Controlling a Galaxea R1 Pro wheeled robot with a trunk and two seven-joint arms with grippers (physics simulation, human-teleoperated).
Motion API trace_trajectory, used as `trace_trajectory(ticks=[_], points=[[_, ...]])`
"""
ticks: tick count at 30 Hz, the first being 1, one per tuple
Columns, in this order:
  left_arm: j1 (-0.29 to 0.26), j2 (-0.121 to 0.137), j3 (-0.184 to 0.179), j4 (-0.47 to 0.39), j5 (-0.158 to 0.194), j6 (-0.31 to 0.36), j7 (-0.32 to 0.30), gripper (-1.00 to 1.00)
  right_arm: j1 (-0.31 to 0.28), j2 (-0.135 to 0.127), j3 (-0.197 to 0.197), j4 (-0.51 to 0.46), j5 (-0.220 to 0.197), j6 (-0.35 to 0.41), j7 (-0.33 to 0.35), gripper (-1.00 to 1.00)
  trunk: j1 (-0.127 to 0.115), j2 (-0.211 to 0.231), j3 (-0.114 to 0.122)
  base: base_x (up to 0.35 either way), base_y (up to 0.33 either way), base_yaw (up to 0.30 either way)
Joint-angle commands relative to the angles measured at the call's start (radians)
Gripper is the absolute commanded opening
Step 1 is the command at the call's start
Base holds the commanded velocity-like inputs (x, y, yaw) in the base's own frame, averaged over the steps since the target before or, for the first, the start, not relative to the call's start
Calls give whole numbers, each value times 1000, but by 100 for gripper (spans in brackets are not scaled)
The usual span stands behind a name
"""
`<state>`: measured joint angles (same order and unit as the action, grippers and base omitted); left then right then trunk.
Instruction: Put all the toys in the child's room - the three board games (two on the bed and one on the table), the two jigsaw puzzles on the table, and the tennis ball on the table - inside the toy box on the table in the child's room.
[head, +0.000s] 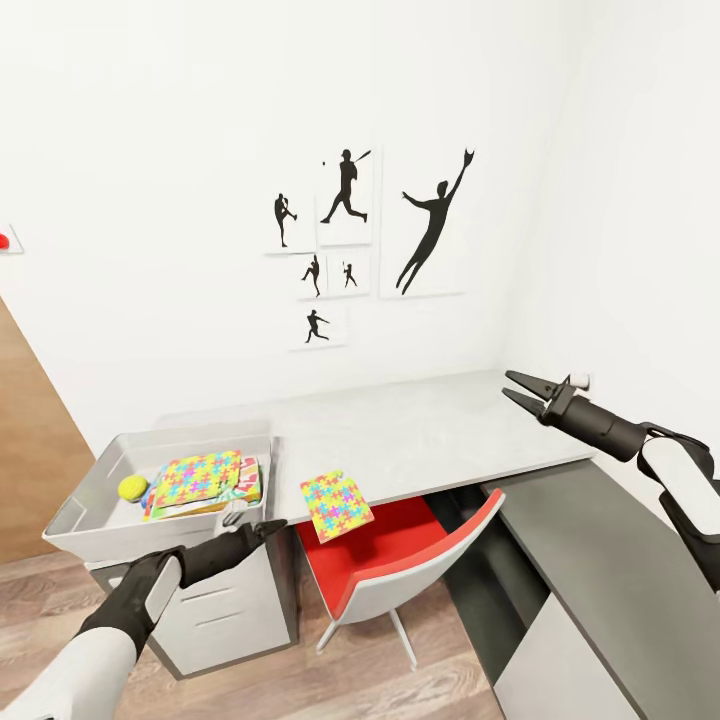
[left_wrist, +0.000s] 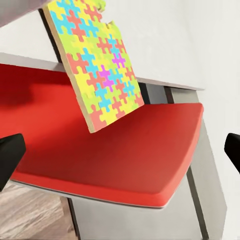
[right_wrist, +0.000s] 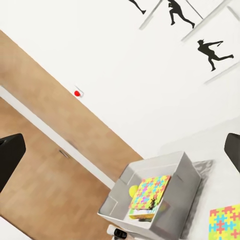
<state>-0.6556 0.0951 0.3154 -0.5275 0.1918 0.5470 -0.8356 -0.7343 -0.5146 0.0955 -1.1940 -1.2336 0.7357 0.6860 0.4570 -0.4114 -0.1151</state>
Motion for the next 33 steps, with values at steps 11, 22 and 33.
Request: trace_trajectory(ticks=[11, 22, 33], points=[[-1, -35, 1, 5, 0, -35, 25, 100, -3, -2, 1, 1, -6, 6, 0, 100, 43, -80, -37, 0, 0, 0], [-1, -46, 1, 6, 3, -41, 95, 100, -4, -3, 1, 1, -6, 5, 0, 100, 85, -157, -71, 0, 0, 0], [-1, -53, -1, 6, 2, -44, 101, 100, -4, -4, 1, 1, -6, 5, 0, 100, 127, -234, -106, 0, 0, 0]])
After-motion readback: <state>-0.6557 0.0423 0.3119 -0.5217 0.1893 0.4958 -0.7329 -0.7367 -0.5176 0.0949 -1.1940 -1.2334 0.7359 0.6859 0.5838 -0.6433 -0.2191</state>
